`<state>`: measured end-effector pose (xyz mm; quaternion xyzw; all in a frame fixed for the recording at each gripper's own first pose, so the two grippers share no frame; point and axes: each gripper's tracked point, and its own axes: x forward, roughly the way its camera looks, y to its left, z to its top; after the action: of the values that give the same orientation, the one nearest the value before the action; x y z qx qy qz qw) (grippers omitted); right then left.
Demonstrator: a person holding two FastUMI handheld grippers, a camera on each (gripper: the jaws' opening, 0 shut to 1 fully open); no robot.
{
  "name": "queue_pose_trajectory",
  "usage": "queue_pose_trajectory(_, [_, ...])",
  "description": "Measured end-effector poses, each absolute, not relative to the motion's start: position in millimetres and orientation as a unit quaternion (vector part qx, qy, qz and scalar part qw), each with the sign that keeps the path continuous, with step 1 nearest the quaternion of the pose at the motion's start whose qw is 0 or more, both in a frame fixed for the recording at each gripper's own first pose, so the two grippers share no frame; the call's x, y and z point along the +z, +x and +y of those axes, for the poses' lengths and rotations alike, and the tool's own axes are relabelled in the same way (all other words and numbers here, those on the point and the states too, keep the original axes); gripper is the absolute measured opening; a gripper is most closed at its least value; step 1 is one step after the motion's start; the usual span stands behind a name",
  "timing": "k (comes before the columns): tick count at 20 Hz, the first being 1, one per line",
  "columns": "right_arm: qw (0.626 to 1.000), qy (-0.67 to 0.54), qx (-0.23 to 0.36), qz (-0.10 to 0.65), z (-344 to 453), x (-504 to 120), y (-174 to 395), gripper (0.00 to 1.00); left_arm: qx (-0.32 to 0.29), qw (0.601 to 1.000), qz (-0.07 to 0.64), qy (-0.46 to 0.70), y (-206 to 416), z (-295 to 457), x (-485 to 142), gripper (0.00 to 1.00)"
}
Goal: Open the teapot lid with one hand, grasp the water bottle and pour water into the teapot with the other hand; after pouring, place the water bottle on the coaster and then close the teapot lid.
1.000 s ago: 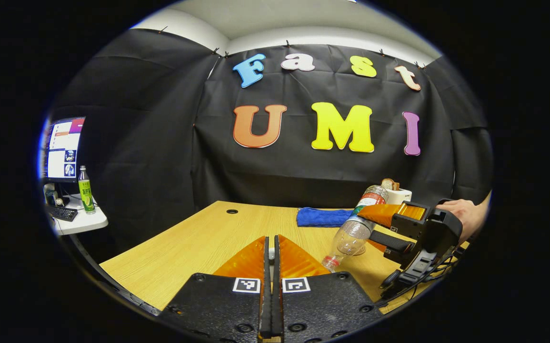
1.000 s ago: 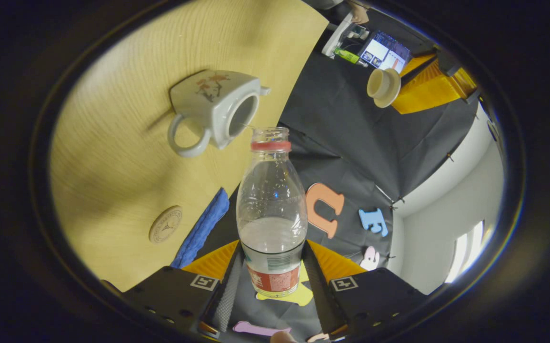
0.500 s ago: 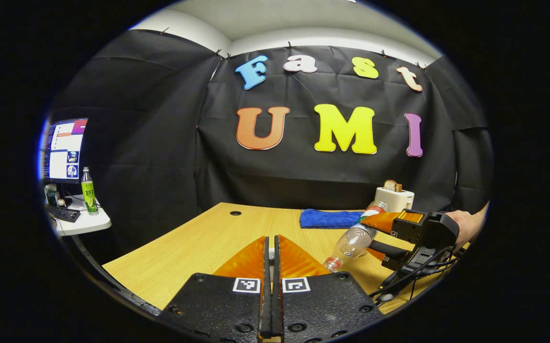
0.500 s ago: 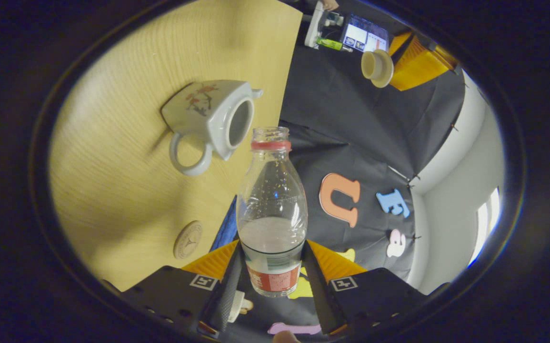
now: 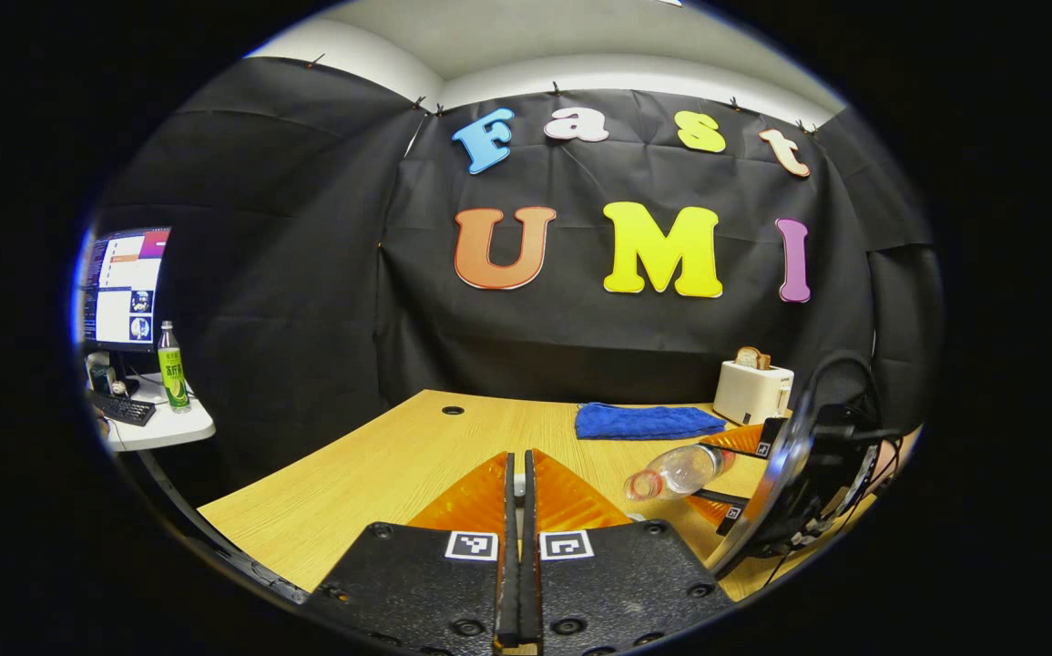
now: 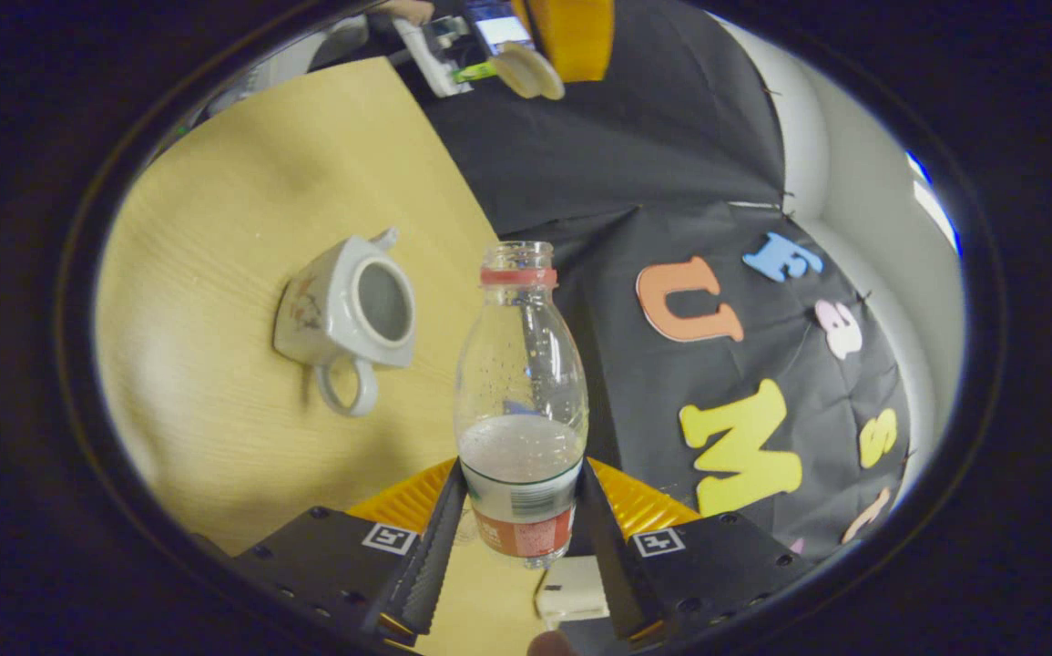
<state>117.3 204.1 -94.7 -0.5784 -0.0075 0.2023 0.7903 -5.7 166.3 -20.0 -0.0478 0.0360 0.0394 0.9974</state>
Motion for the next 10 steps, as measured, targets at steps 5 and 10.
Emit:
queue_pose_trajectory(5, [0.896, -0.371, 0.24, 0.032, 203, -67, 106, 0.72, 0.036, 0.998, 0.035, -0.048, -4, 161, -20, 0.03])
queue_pose_trajectory(10, [0.957, -0.171, 0.23, 0.042, 179, -31, 129, 0.72, 0.028, 0.998, 0.037, -0.048, -4, 154, -21, 0.03])
